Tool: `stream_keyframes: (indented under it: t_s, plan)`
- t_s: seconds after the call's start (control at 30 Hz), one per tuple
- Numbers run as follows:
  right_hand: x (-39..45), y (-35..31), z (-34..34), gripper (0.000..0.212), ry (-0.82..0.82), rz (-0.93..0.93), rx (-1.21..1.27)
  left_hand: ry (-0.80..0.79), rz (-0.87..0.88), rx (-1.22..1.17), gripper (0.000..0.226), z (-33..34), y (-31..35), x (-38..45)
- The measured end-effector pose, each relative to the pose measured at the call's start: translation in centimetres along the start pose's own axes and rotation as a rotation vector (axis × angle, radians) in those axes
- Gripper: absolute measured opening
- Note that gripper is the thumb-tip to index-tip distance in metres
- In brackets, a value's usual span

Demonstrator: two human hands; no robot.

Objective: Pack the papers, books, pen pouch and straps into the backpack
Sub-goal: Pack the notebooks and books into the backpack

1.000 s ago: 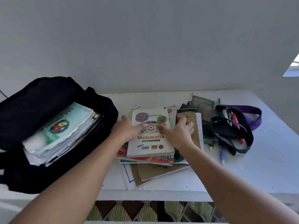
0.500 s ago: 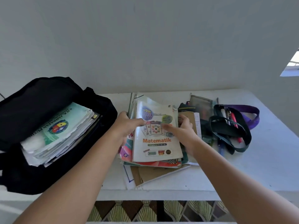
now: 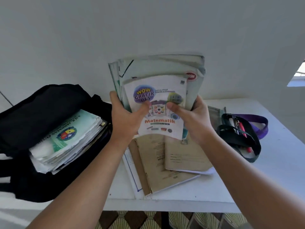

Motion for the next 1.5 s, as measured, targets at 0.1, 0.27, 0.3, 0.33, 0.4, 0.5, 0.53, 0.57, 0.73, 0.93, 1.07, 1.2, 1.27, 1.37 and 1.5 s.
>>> stream_keyframes:
  t_s: [0.1, 0.27, 0.3, 0.33, 0.4, 0.5, 0.53, 0.57, 0.73, 0.93, 1.07, 1.2, 1.27, 1.37, 1.5]
  plan:
    - [-1.5, 2.8, 0.4, 0.05, -0.107, 0.045, -0.081, -0.058, -0.134, -0.066, 0.06, 0.8, -5.4, -1.2]
    - [-2.3, 6.0, 0.4, 0.046, -0.071, 0.079, -0.116, -0.096, -0.271, -0.073, 0.073, 1.7, -9.5, -2.0]
    - [-2.1, 5.9, 0.2, 0.039, -0.002, 0.063, -0.111, -0.096, -0.281, -0.087, 0.074, 1.9, -9.4, -1.8]
    - [-2.0, 5.8, -0.1, 0.036, 0.061, 0.058, -0.101, -0.1, -0.29, -0.087, 0.074, 2.0, -9.4, -1.6]
    - [-1.8, 5.4, 0.0, 0.035, 0.133, 0.068, -0.066, -0.093, -0.293, -0.067, 0.076, 1.9, -9.1, -1.5]
    - [-1.3, 4.5, 0.4, 0.027, 0.175, 0.067, 0.0, 0.054, -0.291, 0.074, 0.101, -0.1, -8.9, -2.2]
    - [-1.0, 4.1, 0.6, 0.024, 0.188, 0.068, 0.05, 0.124, -0.327, 0.131, 0.115, -0.7, -9.3, -2.7]
    - [-0.6, 4.1, 0.7, 0.023, 0.205, 0.087, 0.126, 0.179, -0.391, 0.12, 0.125, -1.1, -9.7, -3.4]
    - [-0.5, 6.4, 1.4, 0.043, 0.28, 0.263, 0.435, -0.138, -0.606, -0.538, 0.067, 4.4, -9.2, -3.6]
    - [-2.3, 9.7, 1.6, 0.068, 0.24, 0.457, 0.486, 0.008, -0.699, -0.494, 0.051, 3.0, -9.1, -3.9]
    - [-1.6, 8.8, -2.1, 0.122, 0.294, 0.429, 0.235, 0.002, -0.517, -0.346, 0.051, -0.4, -5.7, -1.6]
    - [0.6, 4.2, -4.6, 0.141, 0.258, 0.245, -0.084, -0.148, -0.322, -0.071, 0.04, -4.4, -0.9, 0.7]
    - [0.9, 4.5, -2.8, 0.112, 0.046, 0.287, -0.002, -0.248, -0.32, -0.019, 0.042, -5.3, 0.5, 1.2]
    - [-1.0, 7.0, 0.6, 0.069, -0.192, 0.38, 0.196, -0.376, -0.311, 0.091, 0.049, -5.8, 1.7, 1.5]
    - [-3.6, 10.1, 2.4, 0.074, -0.129, 0.46, 0.416, -0.388, -0.287, 0.277, 0.046, -6.7, 2.2, 1.9]
Point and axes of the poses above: each hand's wrist, its own x-axis towards the middle knuckle, its own z-axis out of the palm, y = z × x, the point moved 10 cm from there along x, towards the middle knuckle, and after that the axes turned 12 degrees about x, right-handed, at the moved point
